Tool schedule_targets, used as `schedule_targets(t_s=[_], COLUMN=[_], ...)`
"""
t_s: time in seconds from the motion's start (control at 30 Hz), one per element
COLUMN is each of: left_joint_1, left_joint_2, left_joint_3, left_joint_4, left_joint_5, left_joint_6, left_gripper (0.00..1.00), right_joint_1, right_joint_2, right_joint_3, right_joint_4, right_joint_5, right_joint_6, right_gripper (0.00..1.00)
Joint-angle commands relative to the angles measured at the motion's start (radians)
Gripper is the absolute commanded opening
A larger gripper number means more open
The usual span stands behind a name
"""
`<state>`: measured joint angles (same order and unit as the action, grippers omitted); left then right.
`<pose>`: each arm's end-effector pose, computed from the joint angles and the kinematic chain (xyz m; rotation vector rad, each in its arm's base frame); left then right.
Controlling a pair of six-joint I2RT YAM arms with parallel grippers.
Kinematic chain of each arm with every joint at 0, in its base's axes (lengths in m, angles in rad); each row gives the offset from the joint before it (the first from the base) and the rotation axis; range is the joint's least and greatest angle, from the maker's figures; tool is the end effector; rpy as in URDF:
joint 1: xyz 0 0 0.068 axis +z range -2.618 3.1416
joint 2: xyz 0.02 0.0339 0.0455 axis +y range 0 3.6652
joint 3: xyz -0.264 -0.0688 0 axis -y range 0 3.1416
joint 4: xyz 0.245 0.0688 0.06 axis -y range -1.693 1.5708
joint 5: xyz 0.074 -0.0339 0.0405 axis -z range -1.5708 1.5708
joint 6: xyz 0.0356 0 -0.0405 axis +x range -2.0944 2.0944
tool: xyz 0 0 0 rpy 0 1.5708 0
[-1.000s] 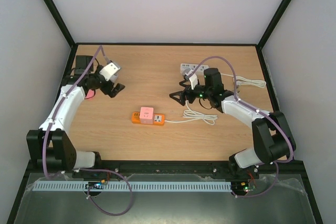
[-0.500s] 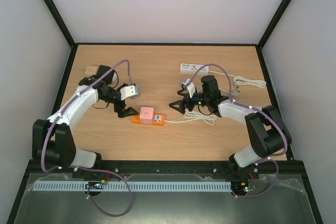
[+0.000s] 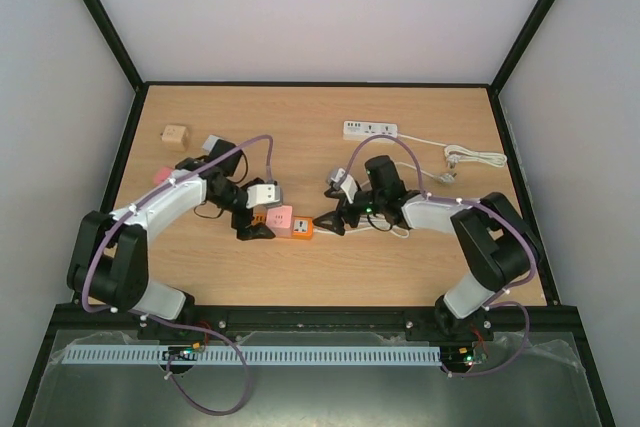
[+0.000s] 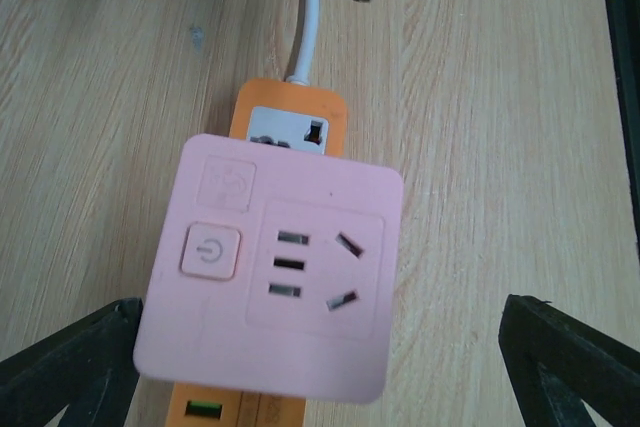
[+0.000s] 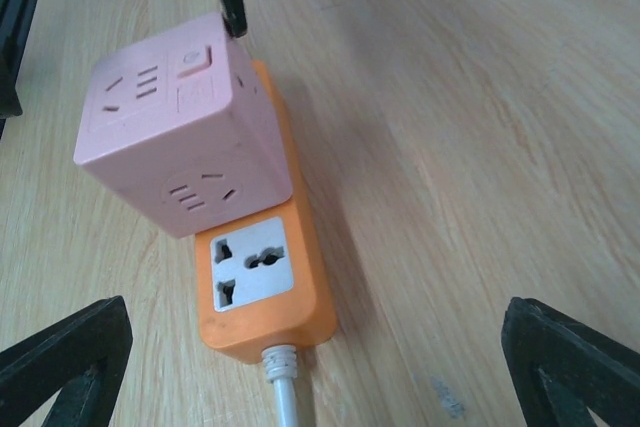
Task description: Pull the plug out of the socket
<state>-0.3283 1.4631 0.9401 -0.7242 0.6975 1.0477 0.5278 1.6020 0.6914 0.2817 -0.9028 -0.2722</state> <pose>0.2445 -0.1074 0.2095 1.7102 1.8458 -0.7106 0.2482 0.1770 0.1641 -1.2778 1.7090 1.1306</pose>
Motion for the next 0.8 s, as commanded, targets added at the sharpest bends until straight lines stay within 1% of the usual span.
schedule_targets(t_s=[0.0, 0.2, 0.4, 0.53, 0.63, 0.77], left_joint_1=[-0.046, -0.075, -0.075, -0.075, -0.075, -0.075], left_joint_2=[0.010, -0.004, -0.033, -0.052, -0.055, -0.049], left_joint_3=[-0.035, -0.076, -0.134, -0.166, -0.168, -0.165], left_joint_4=[0.088, 0.168, 0.240, 0.275, 0.285, 0.287], left_joint_5=[-0.020, -0.044, -0.064, -0.060, -0.048, -0.043], left_joint_6=[-0.039, -0.049, -0.028, -0.020, -0.025, -0.022], left_gripper=[0.98, 0.95, 0.89, 0.83, 0.75, 0.68], right_joint_1=[0.023, 0.043, 0.087, 0.124, 0.151, 0.199], right_joint_2=[0.027, 0.058, 0.069, 0.080, 0.099, 0.114], right_joint_3=[-0.017, -0.023, -0.037, -0.047, -0.048, -0.052], right_joint_4=[0.031, 0.060, 0.077, 0.110, 0.132, 0.144], right_joint_5=[0.002, -0.019, 0.014, 0.048, 0.063, 0.104], right_joint_6=[-0.057, -0.039, -0.082, -0.094, -0.093, -0.144], right_gripper=[1.00, 0.98, 0.95, 0.92, 0.90, 0.89])
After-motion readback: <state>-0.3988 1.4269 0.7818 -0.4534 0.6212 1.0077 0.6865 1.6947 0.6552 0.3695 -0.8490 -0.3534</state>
